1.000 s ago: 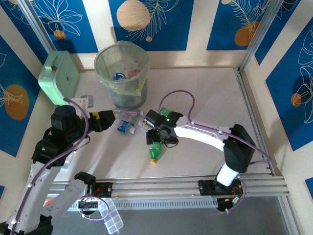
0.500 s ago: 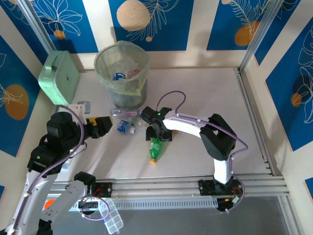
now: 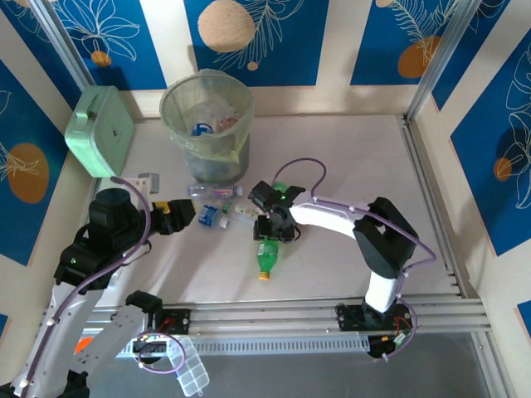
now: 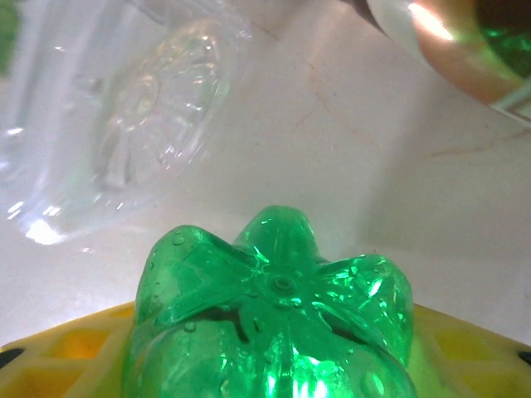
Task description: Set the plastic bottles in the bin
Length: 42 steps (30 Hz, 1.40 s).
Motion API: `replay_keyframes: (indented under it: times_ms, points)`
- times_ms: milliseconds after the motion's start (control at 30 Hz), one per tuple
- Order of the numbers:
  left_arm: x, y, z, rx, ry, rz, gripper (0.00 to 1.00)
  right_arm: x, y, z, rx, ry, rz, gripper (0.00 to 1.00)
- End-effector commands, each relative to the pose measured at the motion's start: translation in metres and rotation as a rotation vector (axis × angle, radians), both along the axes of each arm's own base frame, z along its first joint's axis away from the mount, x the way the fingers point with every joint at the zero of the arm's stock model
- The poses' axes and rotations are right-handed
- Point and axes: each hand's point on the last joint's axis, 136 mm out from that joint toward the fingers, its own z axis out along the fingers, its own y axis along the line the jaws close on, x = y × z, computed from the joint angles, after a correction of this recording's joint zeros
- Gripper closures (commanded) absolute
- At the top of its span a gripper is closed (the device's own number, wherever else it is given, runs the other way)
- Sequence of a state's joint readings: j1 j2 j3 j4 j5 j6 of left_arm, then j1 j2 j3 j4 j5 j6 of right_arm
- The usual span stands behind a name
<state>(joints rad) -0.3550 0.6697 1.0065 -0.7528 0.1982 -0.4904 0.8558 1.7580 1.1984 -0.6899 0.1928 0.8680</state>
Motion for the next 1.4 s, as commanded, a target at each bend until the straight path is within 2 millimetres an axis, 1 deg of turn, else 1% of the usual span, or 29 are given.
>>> replay_keyframes:
  times_ms: [0,100,133,200,267,333,433,533,600,667,733,800,900,1000,1100,1200,1367]
  points:
    - [-0.001,-0.009,0.003,-0.029,-0.014,-0.044,0.11,-0.004,-0.001,0.032,0.078,-0.054,0.015,0.44]
    - [-0.002,-0.017,0.001,-0.072,0.002,-0.077,0.03,-0.004,-0.004,0.063,0.156,-0.118,0.021,0.44]
    - [-0.001,-0.023,-0.003,-0.100,0.015,-0.094,0.00,-0.003,-0.004,0.077,0.196,-0.152,0.028,0.44]
    - [0.000,-0.031,-0.009,-0.161,0.039,-0.115,0.01,-0.002,-0.001,0.105,0.293,-0.221,0.050,0.44]
    - [-0.001,-0.044,-0.015,-0.247,0.057,-0.164,0.01,-0.003,0.003,0.139,0.416,-0.304,0.087,0.44]
    - [-0.002,-0.056,-0.013,-0.331,0.051,-0.215,0.01,-0.004,0.005,0.169,0.522,-0.385,0.119,0.44]
    - [-0.009,-0.076,-0.001,-0.418,0.006,-0.328,0.01,-0.010,0.004,0.214,0.667,-0.502,0.172,0.45]
    - [-0.018,-0.096,0.004,-0.415,-0.015,-0.426,0.01,-0.016,0.002,0.247,0.773,-0.570,0.218,0.45]
    - [-0.027,-0.112,0.004,-0.409,-0.006,-0.503,0.01,-0.021,0.001,0.264,0.823,-0.603,0.248,0.45]
    - [-0.034,-0.127,0.003,-0.409,-0.002,-0.568,0.01,-0.026,0.001,0.275,0.861,-0.629,0.275,0.46]
    - [-0.046,-0.143,0.009,-0.430,-0.017,-0.655,0.01,-0.033,0.001,0.285,0.899,-0.650,0.305,0.45]
    - [-0.053,-0.157,0.012,-0.432,-0.026,-0.705,0.01,-0.038,0.001,0.291,0.932,-0.663,0.323,0.46]
    - [-0.064,-0.175,0.019,-0.441,-0.047,-0.782,0.00,-0.045,0.000,0.296,0.977,-0.669,0.339,0.45]
    - [-0.069,-0.190,0.025,-0.457,-0.061,-0.825,0.01,-0.050,0.002,0.299,1.017,-0.666,0.357,0.46]
    - [-0.073,-0.202,0.030,-0.487,-0.063,-0.865,0.04,-0.055,0.004,0.301,1.043,-0.666,0.374,0.46]
    - [-0.075,-0.210,0.035,-0.519,-0.067,-0.895,0.08,-0.056,0.002,0.300,1.031,-0.687,0.379,0.46]
    - [-0.077,-0.211,0.038,-0.514,-0.083,-0.907,0.13,-0.058,-0.006,0.298,0.994,-0.728,0.383,0.46]
